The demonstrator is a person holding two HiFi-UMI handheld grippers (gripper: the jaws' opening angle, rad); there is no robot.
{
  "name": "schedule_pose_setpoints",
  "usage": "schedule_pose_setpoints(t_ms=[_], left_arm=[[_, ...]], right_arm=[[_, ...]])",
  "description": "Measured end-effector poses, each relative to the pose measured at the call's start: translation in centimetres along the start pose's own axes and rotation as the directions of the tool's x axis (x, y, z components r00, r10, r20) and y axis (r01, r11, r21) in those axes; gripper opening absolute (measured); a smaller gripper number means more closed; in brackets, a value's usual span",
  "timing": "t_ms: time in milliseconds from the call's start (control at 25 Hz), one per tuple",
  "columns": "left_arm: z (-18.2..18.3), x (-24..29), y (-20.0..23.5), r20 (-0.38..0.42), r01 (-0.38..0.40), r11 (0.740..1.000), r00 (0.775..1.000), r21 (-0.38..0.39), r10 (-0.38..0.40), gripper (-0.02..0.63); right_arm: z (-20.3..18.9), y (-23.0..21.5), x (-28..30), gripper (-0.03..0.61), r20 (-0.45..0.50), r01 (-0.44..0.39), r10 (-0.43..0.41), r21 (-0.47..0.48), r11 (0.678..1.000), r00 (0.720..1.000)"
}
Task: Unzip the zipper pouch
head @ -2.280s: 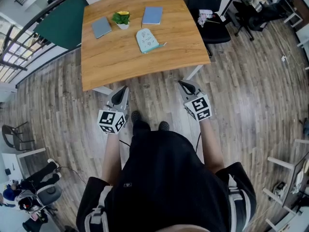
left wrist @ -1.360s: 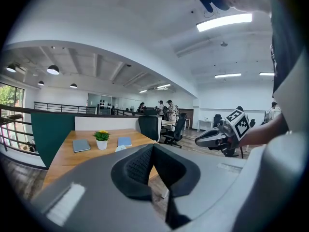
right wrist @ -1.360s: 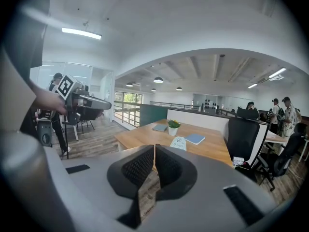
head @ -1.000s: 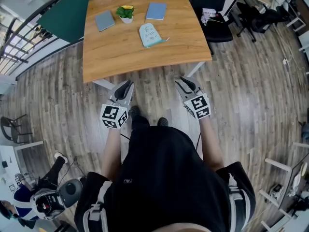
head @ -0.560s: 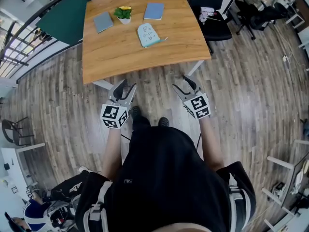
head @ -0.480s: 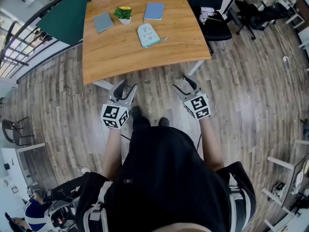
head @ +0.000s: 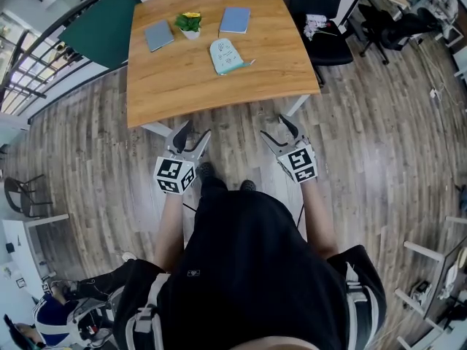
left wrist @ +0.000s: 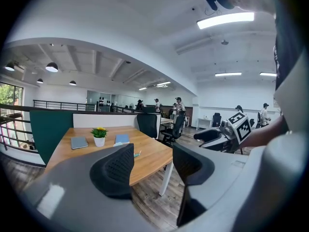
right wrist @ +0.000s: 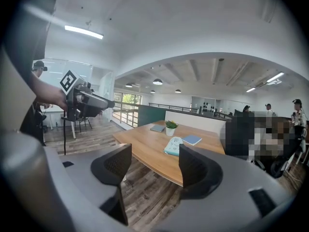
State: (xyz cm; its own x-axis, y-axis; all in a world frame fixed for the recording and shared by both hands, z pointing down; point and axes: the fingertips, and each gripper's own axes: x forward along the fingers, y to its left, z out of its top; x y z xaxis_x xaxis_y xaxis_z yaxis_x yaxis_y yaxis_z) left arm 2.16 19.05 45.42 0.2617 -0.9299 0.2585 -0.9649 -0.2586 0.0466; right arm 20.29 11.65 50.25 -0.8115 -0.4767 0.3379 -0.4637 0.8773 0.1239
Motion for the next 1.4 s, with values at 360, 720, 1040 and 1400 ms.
schedule_pose_setpoints(t_ms=[360, 720, 1040, 1400], left_arm=[[0.2, 0.9, 0.3, -0.008, -0.015, 1.000, 1.000, 0.013, 0.016, 0.250], [0.5, 2.7, 2.1, -0.009, -0.002, 1.000, 1.000, 0.005, 0.002, 0.249], [0.4, 5.7, 4.0, -0.014, 0.037, 0.999, 0.999, -0.020, -0.038, 0.245], [1.1, 9.7, 8.3, -0.025, 0.074, 0.997, 0.997, -0.024, -0.075, 0.245]], right_arm=[[0.0, -1.5, 0.8, 0.304, 0.007, 0.000, 0.000, 0.005, 1.000, 1.000], [0.1, -2.4, 2.4, 0.295, -0.011, 0.014, -0.014, 0.010, 1.000, 1.000], [0.2, -4.3, 4.2, 0.275, -0.046, 0.040, -0.040, 0.001, 0.999, 0.998], [0.5, -6.4, 8.0, 0.273, -0.091, 0.065, -0.065, -0.008, 0.998, 0.994]])
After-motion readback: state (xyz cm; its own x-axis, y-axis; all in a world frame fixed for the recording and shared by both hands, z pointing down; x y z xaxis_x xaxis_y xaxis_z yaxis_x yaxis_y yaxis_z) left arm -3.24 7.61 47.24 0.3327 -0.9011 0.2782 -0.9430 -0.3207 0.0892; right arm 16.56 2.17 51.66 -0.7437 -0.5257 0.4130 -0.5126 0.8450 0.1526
